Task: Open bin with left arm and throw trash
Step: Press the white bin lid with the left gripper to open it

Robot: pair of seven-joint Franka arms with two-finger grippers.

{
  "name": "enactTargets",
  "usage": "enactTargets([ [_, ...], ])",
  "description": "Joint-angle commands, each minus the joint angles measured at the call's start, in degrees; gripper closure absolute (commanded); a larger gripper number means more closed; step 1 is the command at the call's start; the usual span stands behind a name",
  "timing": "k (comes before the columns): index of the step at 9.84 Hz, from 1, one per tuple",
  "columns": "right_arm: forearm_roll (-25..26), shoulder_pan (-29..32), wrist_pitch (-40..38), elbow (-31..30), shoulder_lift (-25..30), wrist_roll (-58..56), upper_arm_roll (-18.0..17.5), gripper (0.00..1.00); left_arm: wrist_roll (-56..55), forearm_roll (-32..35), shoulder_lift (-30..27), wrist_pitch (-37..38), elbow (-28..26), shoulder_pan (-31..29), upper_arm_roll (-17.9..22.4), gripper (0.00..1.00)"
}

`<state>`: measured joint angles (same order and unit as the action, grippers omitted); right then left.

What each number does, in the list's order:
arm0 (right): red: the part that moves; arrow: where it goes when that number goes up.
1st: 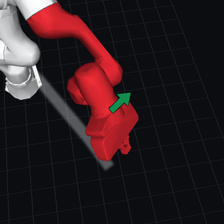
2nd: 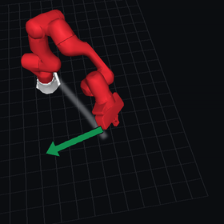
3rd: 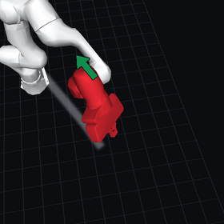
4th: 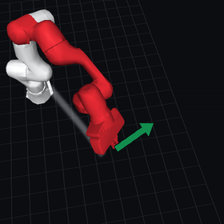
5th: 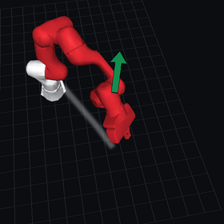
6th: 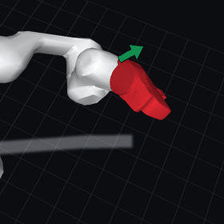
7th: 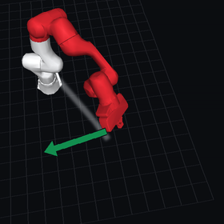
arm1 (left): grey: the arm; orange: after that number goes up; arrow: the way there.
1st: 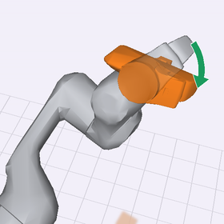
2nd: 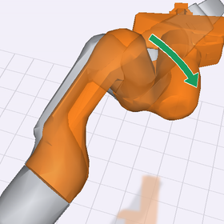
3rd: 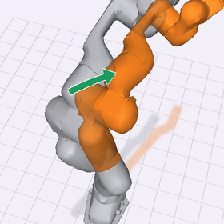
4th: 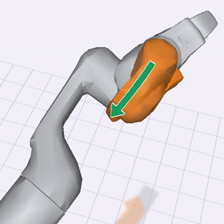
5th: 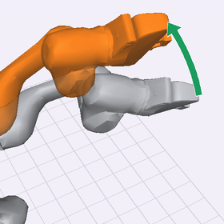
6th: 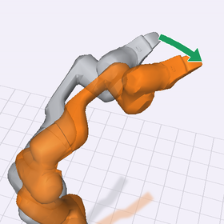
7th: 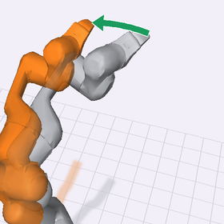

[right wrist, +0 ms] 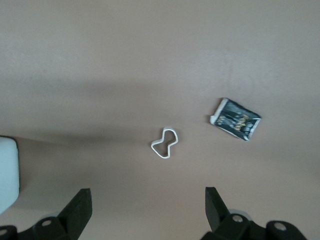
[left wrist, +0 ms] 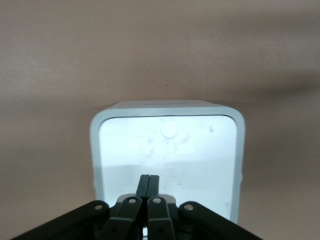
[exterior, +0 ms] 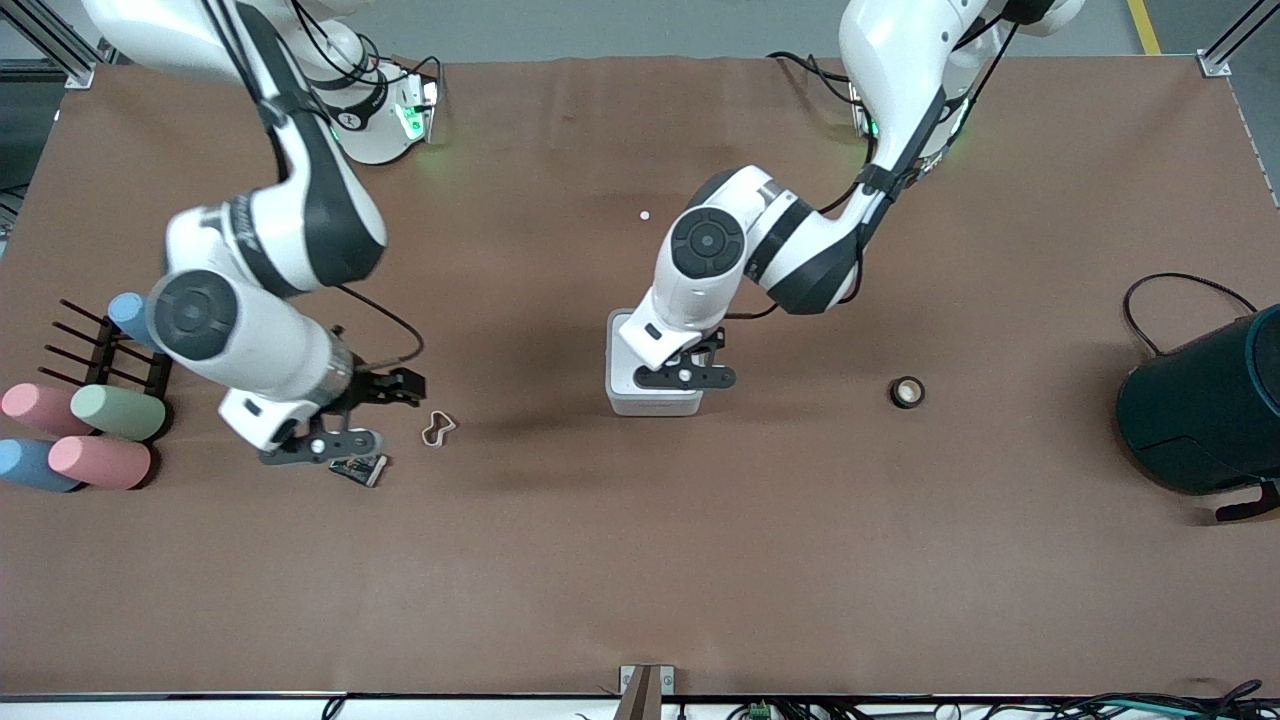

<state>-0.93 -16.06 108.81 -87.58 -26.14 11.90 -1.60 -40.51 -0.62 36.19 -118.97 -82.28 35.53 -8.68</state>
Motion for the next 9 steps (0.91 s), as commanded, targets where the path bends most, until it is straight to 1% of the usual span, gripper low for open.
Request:
enactTargets([
  [1, 0.4, -0.81, 0.53, 0.48, -3.65, 1.64, 0.19, 0.0, -0.19, 0.62, 3.18, -0.98, 2.65, 0.76, 0.42, 1.0],
  [2, 0.49, -1.34, 1.92, -0.22, -4.27, 1.64, 0.28, 0.0, 0.16, 0.71, 4.58, -2.74, 2.65, 0.68, 0.59, 1.0],
  [3, 0.41, -0.38, 7.07, -4.4, -4.27, 1.73, 0.28, 0.0, 0.34, 0.71, 5.46, -4.15, 2.65, 0.59, 0.86, 1.0],
  [4, -0.12, 0.41, 13.82, -9.84, -4.19, 1.9, 0.2, 0.0, 0.17, 0.71, 6.17, -4.42, 2.65, 0.59, 0.77, 1.0],
  [5, -1.17, 1.29, 16.32, -11.54, -4.27, 2.34, 0.19, 0.0, -0.01, 0.71, 6.52, -4.42, 2.65, 0.76, 0.86, 1.0],
  [6, -1.78, 2.43, 16.52, -11.73, -4.62, 2.34, 0.19, 0.0, 0.17, 0.8, 6.0, -4.25, 2.56, 0.68, 0.86, 1.0],
  [7, -2.14, 2.18, 16.61, -12.0, -5.15, 2.34, 0.19, 0.0, 0.34, 0.89, 4.26, -3.2, 2.65, -0.11, 0.86, 1.0],
  [8, -2.75, 2.0, 18.79, -13.57, -5.24, 2.34, 0.19, 0.0, 0.43, 0.8, 2.41, -0.24, 2.73, -0.9, 0.95, 1.0],
  [9, -2.76, 2.0, 21.68, -15.41, -5.33, 2.34, 0.19, 0.0, 1.39, 0.8, 0.13, 4.41, 3.52, -2.47, 0.95, 1.0],
])
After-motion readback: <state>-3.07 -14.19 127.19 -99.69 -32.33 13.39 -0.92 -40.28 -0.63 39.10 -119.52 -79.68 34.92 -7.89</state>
